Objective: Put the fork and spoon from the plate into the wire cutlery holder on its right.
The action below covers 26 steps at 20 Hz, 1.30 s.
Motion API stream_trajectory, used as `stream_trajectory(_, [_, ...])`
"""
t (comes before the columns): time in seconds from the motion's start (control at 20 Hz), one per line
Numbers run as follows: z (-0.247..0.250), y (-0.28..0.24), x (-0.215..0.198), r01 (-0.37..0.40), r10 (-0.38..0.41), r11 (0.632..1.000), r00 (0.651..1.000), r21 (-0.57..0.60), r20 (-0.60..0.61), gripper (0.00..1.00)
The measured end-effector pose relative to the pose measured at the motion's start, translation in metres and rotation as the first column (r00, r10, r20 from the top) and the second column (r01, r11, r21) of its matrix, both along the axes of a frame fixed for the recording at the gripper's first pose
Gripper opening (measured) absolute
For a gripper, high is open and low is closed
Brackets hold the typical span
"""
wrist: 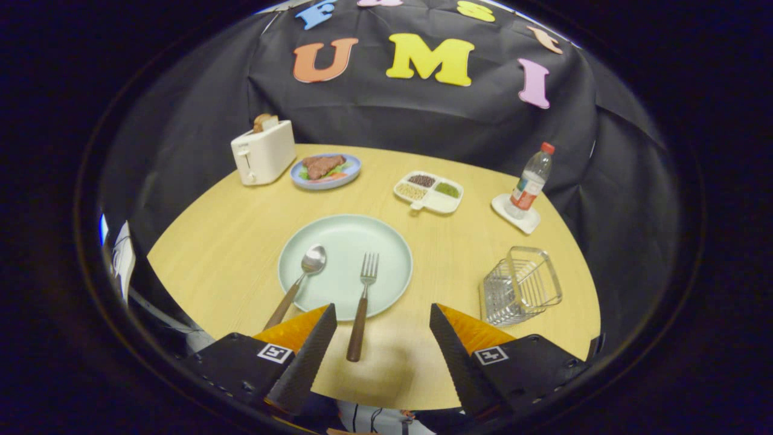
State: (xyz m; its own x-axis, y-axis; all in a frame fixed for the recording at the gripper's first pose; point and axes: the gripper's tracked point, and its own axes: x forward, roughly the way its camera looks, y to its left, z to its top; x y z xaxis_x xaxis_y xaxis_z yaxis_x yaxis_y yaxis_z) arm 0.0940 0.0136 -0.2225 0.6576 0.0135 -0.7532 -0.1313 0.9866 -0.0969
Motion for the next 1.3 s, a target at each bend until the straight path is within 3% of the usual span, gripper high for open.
stream_trajectory(0.15, [-0.035, 0.011, -0.003, -0.008, 0.01, 1.0, 0.993, 0.021, -0.117, 0.91])
stream_trajectory(0.4, [-0.069, 0.007, 0.004, 0.037, -0.043, 0.999, 0.973, -0.03, -0.228, 0.62])
stream_trajectory(0.45, [-0.07, 0.009, 0.005, 0.038, -0.042, 0.999, 0.971, -0.022, -0.234, 0.46])
stream_trajectory(0.5, [-0.068, 0.012, 0.005, 0.034, -0.034, 0.999, 0.972, -0.007, -0.232, 0.39])
stream_trajectory(0.6, [-0.064, 0.01, 0.007, 0.037, -0.035, 0.999, 0.978, 0.009, -0.204, 0.12])
stream_trajectory(0.8, [-0.037, 0.005, 0.005, 0.045, -0.039, 0.998, 0.993, 0.05, -0.114, 0.02])
stream_trajectory(1.05, [0.02, -0.022, -0.012, 0.054, -0.055, 0.994, 0.998, 0.099, 0.007, 0.02])
stream_trajectory(1.3, [0.064, -0.091, -0.038, 0.137, -0.145, 0.986, 0.986, 0.096, 0.081, 0.01])
